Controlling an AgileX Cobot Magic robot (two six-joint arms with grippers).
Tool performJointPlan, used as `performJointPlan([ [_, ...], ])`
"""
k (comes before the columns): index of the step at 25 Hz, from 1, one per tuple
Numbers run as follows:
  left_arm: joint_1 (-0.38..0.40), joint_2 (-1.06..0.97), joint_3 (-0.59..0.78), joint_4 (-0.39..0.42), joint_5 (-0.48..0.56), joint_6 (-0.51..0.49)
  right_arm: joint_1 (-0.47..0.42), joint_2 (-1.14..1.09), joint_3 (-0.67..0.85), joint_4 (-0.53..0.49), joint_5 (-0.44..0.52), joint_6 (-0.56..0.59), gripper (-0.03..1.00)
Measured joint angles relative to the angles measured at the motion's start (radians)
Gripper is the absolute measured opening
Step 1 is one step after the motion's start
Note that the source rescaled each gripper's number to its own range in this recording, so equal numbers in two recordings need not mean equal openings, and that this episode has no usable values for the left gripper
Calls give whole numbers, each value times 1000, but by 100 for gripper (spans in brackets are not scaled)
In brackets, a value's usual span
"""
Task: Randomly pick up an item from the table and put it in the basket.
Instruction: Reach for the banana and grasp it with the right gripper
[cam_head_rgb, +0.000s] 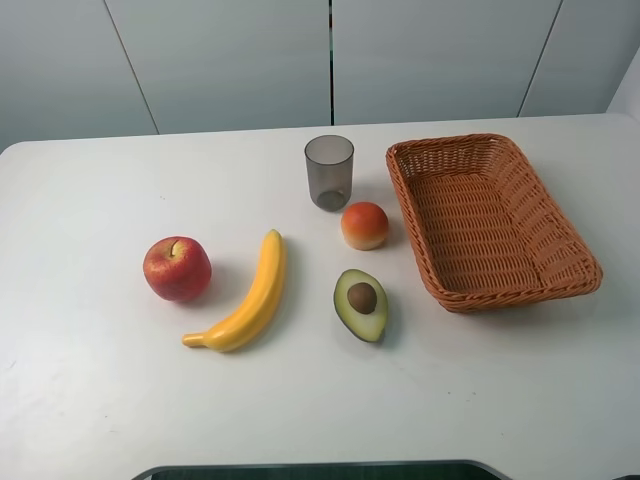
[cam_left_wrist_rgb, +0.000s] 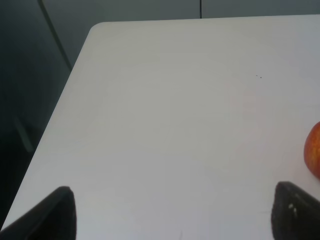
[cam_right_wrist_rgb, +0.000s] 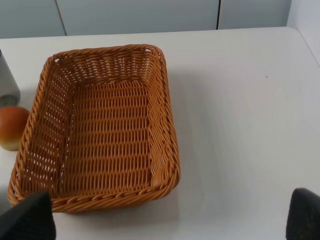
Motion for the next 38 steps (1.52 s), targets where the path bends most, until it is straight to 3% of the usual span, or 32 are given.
performJointPlan([
  [19, 0, 0, 0, 0, 0, 0, 0, 12, -23, 13, 0, 0, 100],
  [26, 0, 0, 0, 0, 0, 0, 0, 214, -148, 13, -19, 0, 100],
  [29, 0, 0, 0, 0, 0, 0, 2, 342, -165, 45, -89, 2, 100],
  [38, 0, 0, 0, 0, 0, 0, 198, 688, -166, 209, -195, 74, 100],
])
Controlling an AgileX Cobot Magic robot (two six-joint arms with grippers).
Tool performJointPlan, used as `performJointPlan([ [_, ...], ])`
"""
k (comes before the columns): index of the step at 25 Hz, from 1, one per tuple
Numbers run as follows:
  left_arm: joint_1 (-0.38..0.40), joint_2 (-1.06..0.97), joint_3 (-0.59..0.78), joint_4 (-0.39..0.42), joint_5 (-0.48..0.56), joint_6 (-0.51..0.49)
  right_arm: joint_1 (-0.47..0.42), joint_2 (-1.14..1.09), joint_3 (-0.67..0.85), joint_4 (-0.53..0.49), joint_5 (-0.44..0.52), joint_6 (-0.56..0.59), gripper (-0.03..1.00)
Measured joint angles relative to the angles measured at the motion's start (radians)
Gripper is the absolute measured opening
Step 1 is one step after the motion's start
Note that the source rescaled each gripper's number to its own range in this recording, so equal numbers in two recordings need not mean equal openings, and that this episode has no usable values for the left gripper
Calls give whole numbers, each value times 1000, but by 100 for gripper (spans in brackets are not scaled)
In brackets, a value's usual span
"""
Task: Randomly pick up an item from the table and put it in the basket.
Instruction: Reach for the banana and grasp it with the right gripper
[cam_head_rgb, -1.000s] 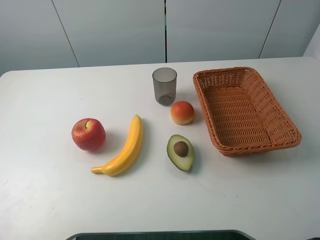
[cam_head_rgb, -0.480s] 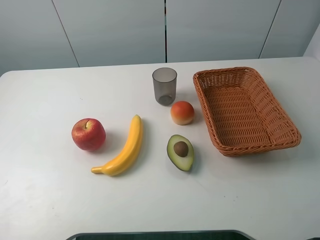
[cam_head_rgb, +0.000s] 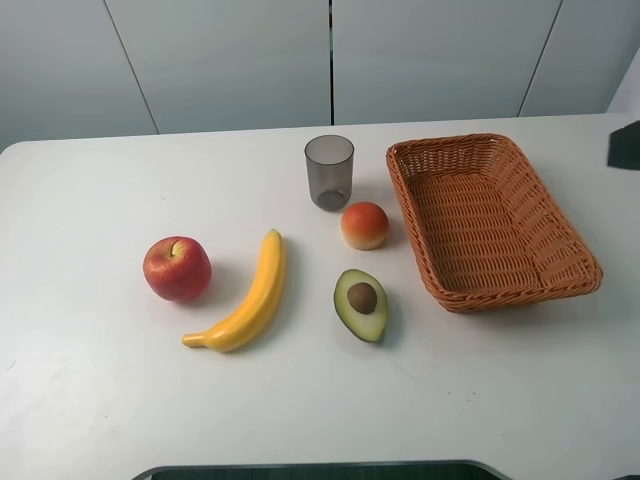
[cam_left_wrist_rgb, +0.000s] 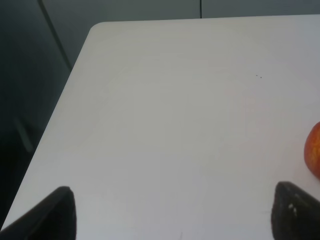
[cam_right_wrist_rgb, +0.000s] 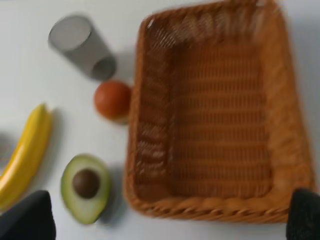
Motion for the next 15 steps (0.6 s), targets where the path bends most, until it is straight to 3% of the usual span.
performJointPlan([
  [6, 0, 0, 0, 0, 0, 0, 204, 243, -24, 0, 14, 89, 100],
  [15, 0, 0, 0, 0, 0, 0, 466, 617, -254, -52, 35, 305, 100],
])
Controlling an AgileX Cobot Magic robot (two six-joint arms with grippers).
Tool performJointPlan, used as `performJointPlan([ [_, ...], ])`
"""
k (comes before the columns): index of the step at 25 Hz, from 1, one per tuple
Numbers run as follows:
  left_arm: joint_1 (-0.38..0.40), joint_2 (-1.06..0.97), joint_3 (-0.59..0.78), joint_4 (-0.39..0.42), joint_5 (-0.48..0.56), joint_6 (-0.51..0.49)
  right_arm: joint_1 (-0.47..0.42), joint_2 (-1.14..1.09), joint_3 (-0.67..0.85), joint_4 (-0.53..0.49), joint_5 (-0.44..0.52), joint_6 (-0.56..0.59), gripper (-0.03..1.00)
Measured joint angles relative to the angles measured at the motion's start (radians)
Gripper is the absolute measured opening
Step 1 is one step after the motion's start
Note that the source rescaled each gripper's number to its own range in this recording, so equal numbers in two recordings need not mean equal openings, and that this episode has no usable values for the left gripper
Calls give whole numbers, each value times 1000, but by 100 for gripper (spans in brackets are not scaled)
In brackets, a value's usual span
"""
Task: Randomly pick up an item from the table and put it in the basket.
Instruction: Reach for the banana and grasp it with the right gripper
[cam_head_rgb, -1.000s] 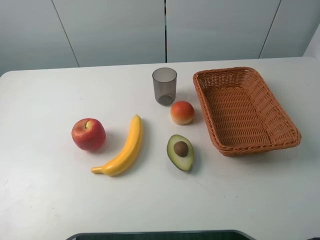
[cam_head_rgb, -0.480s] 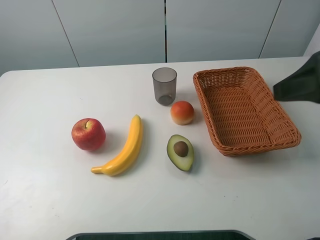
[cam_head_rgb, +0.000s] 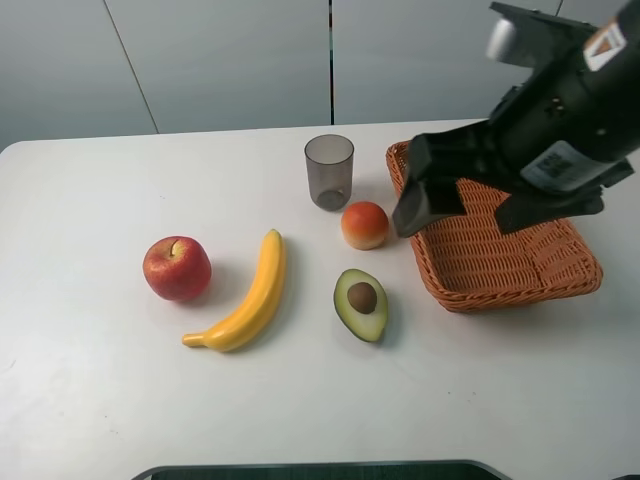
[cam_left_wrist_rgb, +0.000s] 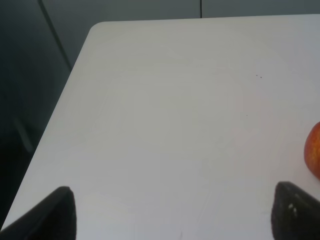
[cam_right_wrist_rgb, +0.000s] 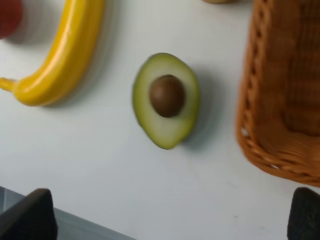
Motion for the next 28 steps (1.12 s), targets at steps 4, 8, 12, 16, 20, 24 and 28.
performJointPlan([
  [4, 0, 0, 0, 0, 0, 0, 73, 132, -102, -14, -24, 49, 100],
  [8, 0, 0, 0, 0, 0, 0, 143, 259, -211, -30, -63, 80, 100],
  [12, 0, 0, 0, 0, 0, 0, 207, 402, -331, -81, -70, 138, 100],
  [16, 0, 0, 0, 0, 0, 0, 242, 529, -428, -138, -70, 213, 100],
  [20, 0, 0, 0, 0, 0, 0, 264, 638, -504, -178, -70, 287, 100],
  [24, 0, 0, 0, 0, 0, 0, 282, 719, -561, -205, -68, 339, 100],
  [28, 0, 0, 0, 0, 0, 0, 282, 783, -576, -280, -57, 441, 100],
])
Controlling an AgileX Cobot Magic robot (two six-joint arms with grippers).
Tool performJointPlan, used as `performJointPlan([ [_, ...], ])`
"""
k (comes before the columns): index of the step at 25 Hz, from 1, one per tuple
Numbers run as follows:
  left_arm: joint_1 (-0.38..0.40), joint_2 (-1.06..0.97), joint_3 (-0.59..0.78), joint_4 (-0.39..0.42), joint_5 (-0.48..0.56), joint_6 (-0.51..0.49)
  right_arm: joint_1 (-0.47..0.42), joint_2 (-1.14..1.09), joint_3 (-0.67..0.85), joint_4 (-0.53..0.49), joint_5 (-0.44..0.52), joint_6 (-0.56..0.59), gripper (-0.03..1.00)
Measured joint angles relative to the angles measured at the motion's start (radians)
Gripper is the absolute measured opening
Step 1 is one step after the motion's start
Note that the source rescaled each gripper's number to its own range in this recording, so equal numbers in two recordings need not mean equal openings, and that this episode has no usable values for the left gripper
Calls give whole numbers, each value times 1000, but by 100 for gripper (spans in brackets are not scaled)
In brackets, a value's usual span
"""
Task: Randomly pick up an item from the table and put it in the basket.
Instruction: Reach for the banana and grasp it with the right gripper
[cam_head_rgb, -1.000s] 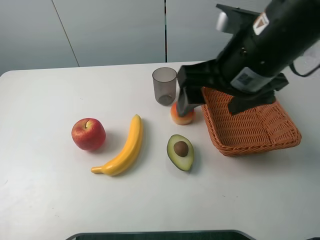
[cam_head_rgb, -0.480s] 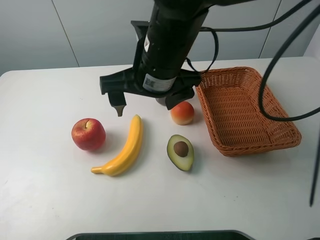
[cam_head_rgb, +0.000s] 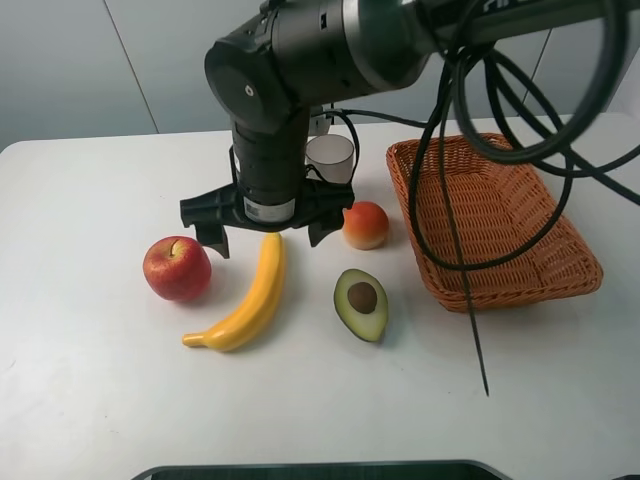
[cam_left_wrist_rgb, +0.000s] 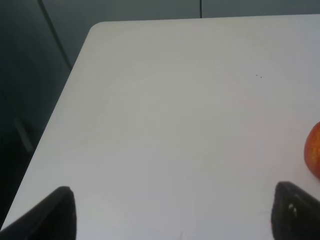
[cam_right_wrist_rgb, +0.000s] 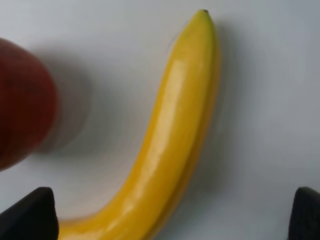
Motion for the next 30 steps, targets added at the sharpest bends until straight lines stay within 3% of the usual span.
performJointPlan([
  [13, 0, 0, 0, 0, 0, 0, 16, 80, -2, -134, -16, 217, 100],
  [30, 0, 0, 0, 0, 0, 2, 31, 184, -61, -131, -35, 253, 100],
])
